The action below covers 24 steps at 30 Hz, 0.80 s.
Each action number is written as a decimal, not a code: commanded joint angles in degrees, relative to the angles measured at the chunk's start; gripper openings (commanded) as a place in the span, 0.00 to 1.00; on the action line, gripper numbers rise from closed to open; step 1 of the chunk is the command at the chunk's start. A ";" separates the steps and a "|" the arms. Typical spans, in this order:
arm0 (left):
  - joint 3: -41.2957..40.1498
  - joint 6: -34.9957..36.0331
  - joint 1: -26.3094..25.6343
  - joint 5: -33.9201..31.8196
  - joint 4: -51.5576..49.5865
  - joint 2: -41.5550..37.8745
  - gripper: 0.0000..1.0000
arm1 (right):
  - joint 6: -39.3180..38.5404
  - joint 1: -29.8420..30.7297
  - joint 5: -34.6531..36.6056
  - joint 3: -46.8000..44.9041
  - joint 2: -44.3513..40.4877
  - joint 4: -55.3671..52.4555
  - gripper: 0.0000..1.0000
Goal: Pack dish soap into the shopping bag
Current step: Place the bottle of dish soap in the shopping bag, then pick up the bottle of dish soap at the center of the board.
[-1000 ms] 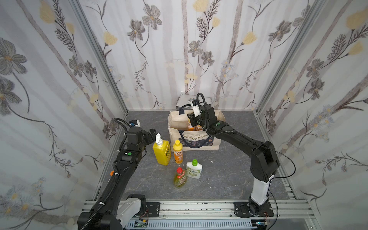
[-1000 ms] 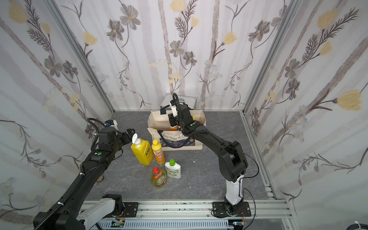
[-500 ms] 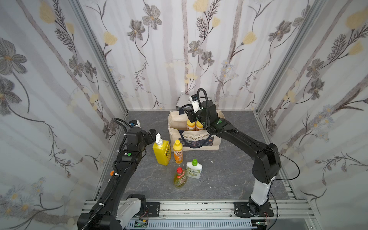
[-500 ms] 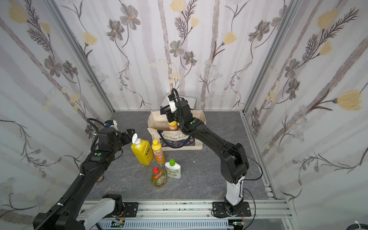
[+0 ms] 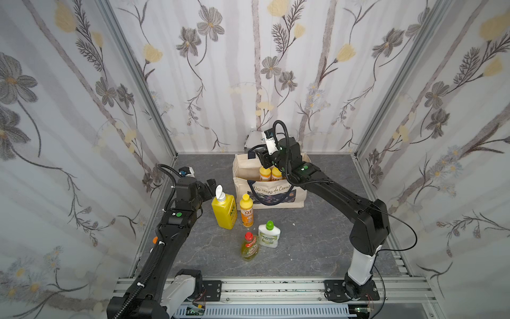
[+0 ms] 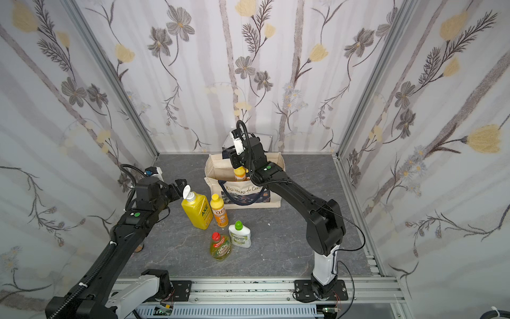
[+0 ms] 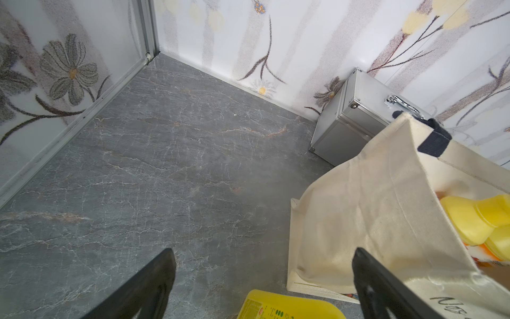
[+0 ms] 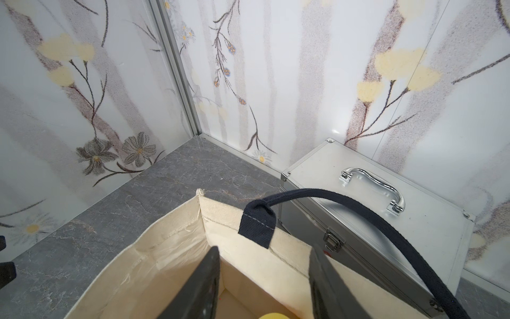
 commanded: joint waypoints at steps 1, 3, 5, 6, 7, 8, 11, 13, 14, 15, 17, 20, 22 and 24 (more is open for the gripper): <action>-0.03 0.02 0.02 -0.26 -0.01 -0.12 1.00 | -0.89 0.11 -1.80 0.52 -1.48 -0.60 0.53; -0.10 0.10 0.00 -0.39 -0.10 -0.23 1.00 | -1.08 0.22 -3.05 0.44 -2.22 -1.51 0.54; -0.10 0.10 0.00 -0.55 -0.10 -0.41 1.00 | -1.42 0.44 -4.05 -0.08 -3.28 -2.17 0.55; -0.04 0.18 0.00 -0.66 -0.11 -0.49 1.00 | -1.64 0.61 -4.50 -0.39 -3.91 -2.82 0.55; -0.05 0.18 0.00 -0.71 -0.05 -0.43 1.00 | -2.02 0.80 -4.87 -0.86 -4.86 -3.27 0.56; 0.12 0.27 0.04 -0.74 -0.15 -0.41 1.00 | -2.61 1.03 -5.53 -1.61 -5.74 -3.58 0.59; 0.54 0.43 0.04 -0.82 -0.49 -0.41 1.00 | -3.44 1.64 -7.63 -5.76 -10.21 -3.96 0.63; 0.66 0.51 0.00 -0.99 -0.65 -0.58 1.00 | -3.80 2.19 -8.37 -10.11 -14.26 -4.12 0.68; 0.65 0.45 0.00 -1.07 -0.76 -0.67 1.00 | -3.87 2.53 -8.28 -12.09 -15.98 -4.21 0.71; 0.63 0.49 0.00 -1.16 -0.79 -0.83 1.00 | -4.10 2.87 -8.18 -14.33 -17.98 -4.31 0.75; 0.65 0.48 0.00 -1.40 -0.72 -0.94 1.00 | -3.93 3.50 -7.85 -18.21 -21.49 -4.66 0.77; 0.91 0.54 0.01 -1.63 -0.80 -0.94 1.00 | -3.07 4.28 -7.39 -23.11 -26.49 -4.96 0.82; 1.27 0.51 0.00 -1.45 -0.95 -0.94 1.00 | -2.05 4.67 -8.58 -25.35 -28.13 -4.82 0.82; 1.62 0.55 0.00 -1.42 -1.23 -0.94 1.00 | -1.04 7.41 -9.98 -27.27 -28.77 -4.22 0.81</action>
